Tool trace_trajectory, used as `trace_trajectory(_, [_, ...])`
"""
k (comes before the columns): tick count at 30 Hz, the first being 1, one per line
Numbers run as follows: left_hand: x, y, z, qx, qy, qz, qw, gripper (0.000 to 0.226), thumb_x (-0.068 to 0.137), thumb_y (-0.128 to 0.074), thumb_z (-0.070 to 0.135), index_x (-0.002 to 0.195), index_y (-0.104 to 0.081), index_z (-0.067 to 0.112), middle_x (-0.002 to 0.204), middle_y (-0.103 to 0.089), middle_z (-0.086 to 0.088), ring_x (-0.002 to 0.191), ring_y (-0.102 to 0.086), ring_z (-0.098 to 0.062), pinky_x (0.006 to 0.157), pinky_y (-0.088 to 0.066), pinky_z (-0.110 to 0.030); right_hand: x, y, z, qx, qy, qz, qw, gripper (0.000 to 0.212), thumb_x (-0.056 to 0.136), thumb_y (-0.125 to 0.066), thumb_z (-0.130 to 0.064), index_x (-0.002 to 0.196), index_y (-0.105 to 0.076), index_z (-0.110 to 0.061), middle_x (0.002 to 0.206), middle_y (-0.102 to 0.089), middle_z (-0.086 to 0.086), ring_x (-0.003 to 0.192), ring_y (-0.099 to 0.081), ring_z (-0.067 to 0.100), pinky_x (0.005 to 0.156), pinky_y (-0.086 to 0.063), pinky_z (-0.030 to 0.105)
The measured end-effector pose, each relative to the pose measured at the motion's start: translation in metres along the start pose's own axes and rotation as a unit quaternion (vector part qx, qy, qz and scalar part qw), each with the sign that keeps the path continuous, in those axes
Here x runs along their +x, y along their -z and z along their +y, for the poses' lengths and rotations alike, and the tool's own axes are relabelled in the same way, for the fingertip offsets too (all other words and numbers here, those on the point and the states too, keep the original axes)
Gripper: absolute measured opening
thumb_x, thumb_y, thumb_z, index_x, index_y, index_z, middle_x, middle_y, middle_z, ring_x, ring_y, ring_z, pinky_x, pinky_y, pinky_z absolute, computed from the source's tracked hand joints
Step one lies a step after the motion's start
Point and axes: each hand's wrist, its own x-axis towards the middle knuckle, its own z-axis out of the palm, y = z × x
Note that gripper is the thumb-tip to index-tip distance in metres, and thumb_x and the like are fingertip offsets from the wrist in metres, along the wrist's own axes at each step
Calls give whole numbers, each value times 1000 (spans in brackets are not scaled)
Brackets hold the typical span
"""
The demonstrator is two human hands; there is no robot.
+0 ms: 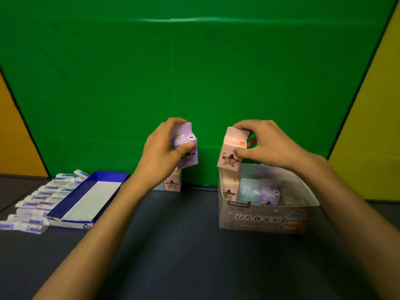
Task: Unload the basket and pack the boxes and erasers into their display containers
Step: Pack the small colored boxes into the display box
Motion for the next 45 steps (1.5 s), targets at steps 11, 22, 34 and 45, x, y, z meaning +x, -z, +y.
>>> trace_trajectory(11, [-5, -22, 21, 9, -11, -15, 1000, 45, 83, -74, 36, 123, -56, 29, 114, -61, 7, 99, -56, -13, 81, -51, -40, -17, -28, 40, 33, -28, -67, 997, 45, 75, -82, -16, 116, -65, -16, 104, -70, -4, 88, -66, 9, 80, -58, 37])
trace_trajectory(22, [-11, -23, 27, 22, -8, -21, 999, 44, 85, -76, 33, 124, -56, 28, 115, -61, 10, 100, -55, -11, 82, -50, -37, -13, -60, 54, 19, -17, -117, 993, 44, 74, -85, -23, 115, -68, -21, 102, -70, -7, 88, -64, 8, 81, -56, 32])
trace_trajectory(34, [-10, -37, 43, -31, -2, -46, 998, 43, 84, -78, 28, 121, -56, 24, 111, -63, 8, 99, -58, -13, 81, -53, -42, -19, -81, 63, -89, 14, -132, 987, 47, 71, -83, -49, 110, -65, -30, 103, -61, -10, 96, -50, 12, 82, -47, 35])
trace_trajectory(45, [-3, -97, 80, -60, -12, -212, 975, 39, 73, -86, 30, 106, -65, 22, 95, -69, 8, 89, -63, -12, 74, -57, -41, -37, -8, 116, -42, -31, -24, 998, 23, 92, -68, -35, 108, -69, -19, 103, -70, -4, 91, -62, 11, 85, -51, 32])
